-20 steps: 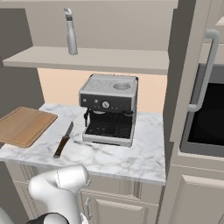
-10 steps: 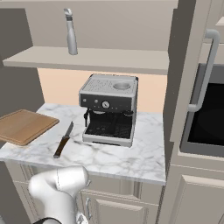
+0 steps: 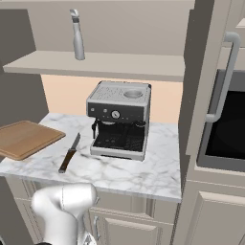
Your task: Move the cutting board and knife to the sink. Then move spray from the cabinet to the counter.
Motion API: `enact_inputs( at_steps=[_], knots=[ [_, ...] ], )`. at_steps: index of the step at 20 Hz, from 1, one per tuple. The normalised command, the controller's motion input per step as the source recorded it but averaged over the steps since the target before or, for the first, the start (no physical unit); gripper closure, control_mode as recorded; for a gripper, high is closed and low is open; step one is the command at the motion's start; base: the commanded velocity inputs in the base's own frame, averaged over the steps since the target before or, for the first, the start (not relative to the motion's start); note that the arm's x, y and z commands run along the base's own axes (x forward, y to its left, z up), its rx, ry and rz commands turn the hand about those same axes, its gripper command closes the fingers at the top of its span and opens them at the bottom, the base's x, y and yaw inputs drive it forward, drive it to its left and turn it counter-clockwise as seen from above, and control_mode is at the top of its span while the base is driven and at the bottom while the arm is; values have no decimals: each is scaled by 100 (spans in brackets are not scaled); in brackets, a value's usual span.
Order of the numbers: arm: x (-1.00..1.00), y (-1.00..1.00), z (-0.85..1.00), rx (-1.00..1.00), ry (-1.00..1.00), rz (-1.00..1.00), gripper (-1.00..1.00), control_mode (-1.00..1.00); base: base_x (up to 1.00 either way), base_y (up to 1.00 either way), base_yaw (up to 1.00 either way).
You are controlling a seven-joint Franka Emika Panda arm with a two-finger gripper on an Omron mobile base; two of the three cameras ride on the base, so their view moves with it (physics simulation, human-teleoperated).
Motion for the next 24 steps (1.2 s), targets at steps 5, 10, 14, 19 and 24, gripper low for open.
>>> enact_inputs(
  at_steps=[5,10,14,19,24],
  knots=[
    [0,0,0,0,0,0,100,100,-29,-12,-8],
    [0,0,0,0,0,0,100,100,-35,-27,-22],
    [0,0,0,0,0,0,100,100,-36,-30,-23],
    [0,0,0,0,0,0,100,100,-27,-21,-32],
    [0,0,0,0,0,0,100,100,-20,-10,-41]
  ],
)
